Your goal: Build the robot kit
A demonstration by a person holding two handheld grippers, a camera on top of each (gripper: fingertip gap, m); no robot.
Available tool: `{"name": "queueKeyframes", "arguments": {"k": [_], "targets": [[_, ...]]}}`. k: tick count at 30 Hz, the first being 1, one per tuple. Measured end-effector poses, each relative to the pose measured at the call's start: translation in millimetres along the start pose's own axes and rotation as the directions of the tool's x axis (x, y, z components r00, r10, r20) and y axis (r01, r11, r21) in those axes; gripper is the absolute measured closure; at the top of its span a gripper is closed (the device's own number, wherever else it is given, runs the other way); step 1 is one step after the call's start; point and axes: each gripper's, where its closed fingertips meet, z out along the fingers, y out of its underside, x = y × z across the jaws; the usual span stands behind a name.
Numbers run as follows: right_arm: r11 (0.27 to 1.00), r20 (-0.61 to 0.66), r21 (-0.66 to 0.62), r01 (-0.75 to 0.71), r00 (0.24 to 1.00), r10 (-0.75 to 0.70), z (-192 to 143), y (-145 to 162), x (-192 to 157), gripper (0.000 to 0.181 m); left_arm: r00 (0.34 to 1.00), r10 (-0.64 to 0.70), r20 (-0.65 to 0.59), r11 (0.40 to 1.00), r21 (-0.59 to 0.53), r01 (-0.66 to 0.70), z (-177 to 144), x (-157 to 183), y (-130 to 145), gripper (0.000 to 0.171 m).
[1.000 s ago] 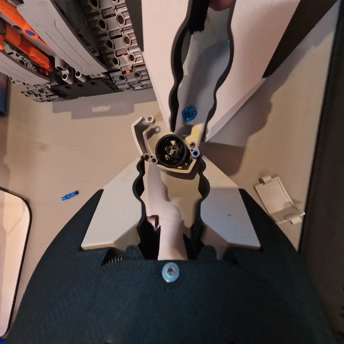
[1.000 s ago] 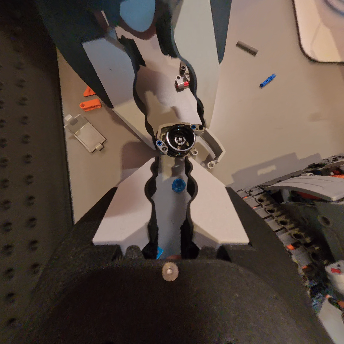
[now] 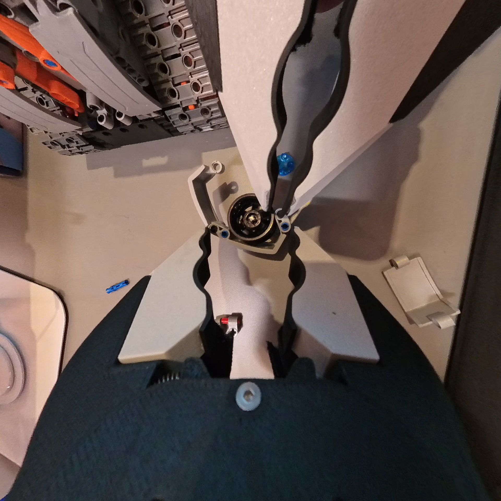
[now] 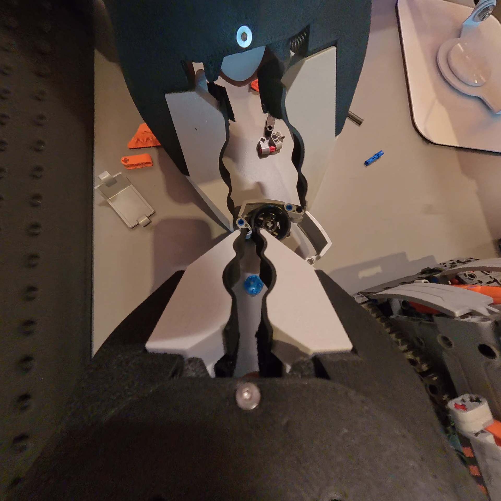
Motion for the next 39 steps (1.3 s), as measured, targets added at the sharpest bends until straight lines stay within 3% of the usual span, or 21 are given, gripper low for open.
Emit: {"name": "queueKeyframes", "arguments": {"k": [10,22,27,33,39], "targets": [[0.999,-0.013,-0.002,0.035,0.999,-0.035,4,-3,-3,0.179,1.000,-0.009,-0.004,1.000,0.014,0.009,0,1,4,0.117],[0.997,-0.044,0.067,-0.038,0.998,0.041,-14,-8,12,0.157,0.999,0.044,0.022,0.998,0.034,-0.045,-6,-5,1,0.117],[0.993,-0.054,0.109,0.036,0.998,-0.030,-18,-21,9,0.165,0.995,0.078,0.057,0.997,0.025,-0.080,-15,-14,0,0.117],[0.996,-0.041,0.046,0.076,0.996,-0.074,-7,-22,10,0.166,0.983,0.179,0.049,0.984,0.008,-0.180,-17,-17,-7,0.117],[0.997,-0.021,-0.004,0.082,0.996,-0.083,0,-17,11,0.180,0.977,0.211,0.034,0.977,0.004,-0.212,-12,-22,-7,0.117]]}}
